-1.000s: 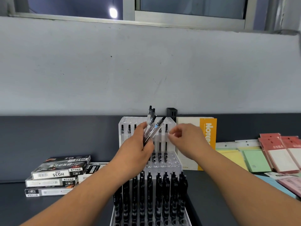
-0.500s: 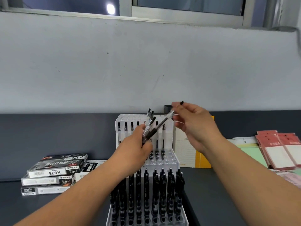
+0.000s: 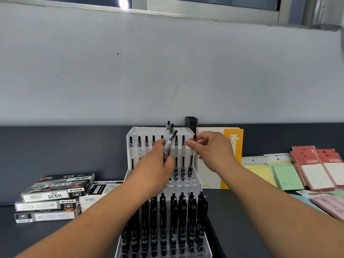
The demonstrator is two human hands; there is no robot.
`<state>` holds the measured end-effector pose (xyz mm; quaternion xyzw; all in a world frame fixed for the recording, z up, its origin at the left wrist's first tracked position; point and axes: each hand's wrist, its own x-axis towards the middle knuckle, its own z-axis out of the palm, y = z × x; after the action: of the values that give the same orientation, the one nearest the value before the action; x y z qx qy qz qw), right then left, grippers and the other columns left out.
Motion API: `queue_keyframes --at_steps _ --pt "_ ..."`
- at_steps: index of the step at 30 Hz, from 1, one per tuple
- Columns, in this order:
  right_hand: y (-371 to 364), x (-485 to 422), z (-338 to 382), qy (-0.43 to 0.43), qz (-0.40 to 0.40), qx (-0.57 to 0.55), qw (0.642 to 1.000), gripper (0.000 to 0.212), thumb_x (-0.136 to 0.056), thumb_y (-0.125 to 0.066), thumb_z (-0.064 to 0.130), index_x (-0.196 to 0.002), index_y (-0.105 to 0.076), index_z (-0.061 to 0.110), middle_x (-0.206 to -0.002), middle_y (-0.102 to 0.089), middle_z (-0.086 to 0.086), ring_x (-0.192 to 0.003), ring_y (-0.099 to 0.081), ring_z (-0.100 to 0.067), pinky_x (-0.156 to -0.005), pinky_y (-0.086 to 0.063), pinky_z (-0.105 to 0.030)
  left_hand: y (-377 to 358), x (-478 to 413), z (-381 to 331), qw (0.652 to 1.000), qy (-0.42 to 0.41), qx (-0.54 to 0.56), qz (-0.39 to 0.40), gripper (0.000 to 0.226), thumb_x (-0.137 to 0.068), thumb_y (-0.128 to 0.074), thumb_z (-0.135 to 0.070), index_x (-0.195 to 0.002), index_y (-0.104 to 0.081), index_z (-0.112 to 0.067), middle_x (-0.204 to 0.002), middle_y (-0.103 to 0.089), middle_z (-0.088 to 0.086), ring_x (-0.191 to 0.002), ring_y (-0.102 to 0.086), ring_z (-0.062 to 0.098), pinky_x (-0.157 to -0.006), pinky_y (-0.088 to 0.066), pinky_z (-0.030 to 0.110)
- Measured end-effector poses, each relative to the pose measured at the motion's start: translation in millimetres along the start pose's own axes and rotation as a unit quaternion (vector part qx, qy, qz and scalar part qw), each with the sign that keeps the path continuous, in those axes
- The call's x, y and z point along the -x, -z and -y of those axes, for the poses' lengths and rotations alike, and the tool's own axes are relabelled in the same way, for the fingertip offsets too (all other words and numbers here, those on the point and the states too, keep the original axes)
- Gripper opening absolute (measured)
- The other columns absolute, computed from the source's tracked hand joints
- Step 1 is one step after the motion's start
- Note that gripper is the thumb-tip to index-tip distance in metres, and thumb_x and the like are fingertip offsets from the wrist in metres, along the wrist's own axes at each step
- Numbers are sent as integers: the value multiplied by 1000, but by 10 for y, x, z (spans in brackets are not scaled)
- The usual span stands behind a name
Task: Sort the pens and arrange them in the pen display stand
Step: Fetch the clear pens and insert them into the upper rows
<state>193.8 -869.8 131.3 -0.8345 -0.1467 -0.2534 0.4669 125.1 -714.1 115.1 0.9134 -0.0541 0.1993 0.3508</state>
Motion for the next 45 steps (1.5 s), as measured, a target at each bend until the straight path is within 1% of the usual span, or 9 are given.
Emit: queue_keyframes --at_steps 7,11,16,19,23,26,30,40,45 --pt "24 -35 -85 -47 91 79 992 14 -84 -74 31 -79 -63 25 -84 -71 0 -79 -68 -17 -74 -55 -30 -1 -12 -5 1000 -1 10 2 52 -100 -38 -29 -148 -19 -28 -66 -53 -6 -51 -50 10 -50 -42 24" --pt "-12 -37 2 -22 99 211 972 19 -93 -61 36 -92 -69 19 -91 -72 -1 -87 -65 -17 -69 -38 -21 2 -7 -13 1000 1 19 5 52 -100 -38 -29 -148 -18 -28 -66 -53 -6 -50 -49 9 -48 -41 22" --pt "-76 -26 110 -25 139 286 948 37 -97 -53 39 -73 -60 12 -66 -55 1 -69 -54 -14 -49 -31 -19 28 -17 -19 998 -8 54 -11 53 -100 -39 -28 -149 -18 -28 -69 -54 -6 -55 -51 10 -49 -43 21" --pt "-28 5 113 -20 144 298 943 39 -95 -56 41 -84 -69 6 -76 -67 -6 -78 -64 -19 -59 -45 -25 54 6 -11 998 -19 64 -18 55 -100 -39 -29 -149 -16 -29 -67 -55 -7 -56 -52 11 -48 -44 19" --pt "153 140 170 -5 86 242 966 33 -87 -65 47 -98 -67 16 -82 -66 3 -79 -60 -13 -64 -47 -27 88 24 20 996 -34 81 -25 54 -99 -39 -33 -149 -18 -31 -67 -55 -7 -53 -50 7 -50 -44 19" --pt "143 257 346 -35 90 -15 995 24 -88 -63 46 -88 -67 22 -78 -64 9 -64 -55 -6 -61 -45 -22 106 14 44 992 -48 115 -13 47 -98 -42 -33 -144 -31 -31 -64 -52 -8 -47 -44 4 -45 -40 16" --pt "26 280 503 -139 158 -277 938 17 -89 -67 32 -91 -72 16 -81 -68 2 -57 -51 -8 -55 -46 -23 202 15 62 985 -53 163 27 27 -100 -44 -29 -126 -50 -35 -64 -50 3 -50 -41 7 -48 -38 20" --pt "-251 308 584 -104 162 -253 948 18 -88 -70 24 -98 -73 9 -84 -72 0 -72 -64 -7 -62 -51 -20 396 77 283 981 -15 195 -9 13 -96 -53 -31 -99 -66 -31 -90 -70 8 -73 -56 16 -72 -45 32" --pt "-339 308 669 -32 126 -138 982 14 -91 -65 24 -102 -70 17 -83 -70 2 -68 -65 -2 -59 -52 -12 545 136 418 981 20 184 -65 13 -97 -52 -32 -96 -65 -28 -80 -67 -5 -57 -52 2 -54 -40 16"
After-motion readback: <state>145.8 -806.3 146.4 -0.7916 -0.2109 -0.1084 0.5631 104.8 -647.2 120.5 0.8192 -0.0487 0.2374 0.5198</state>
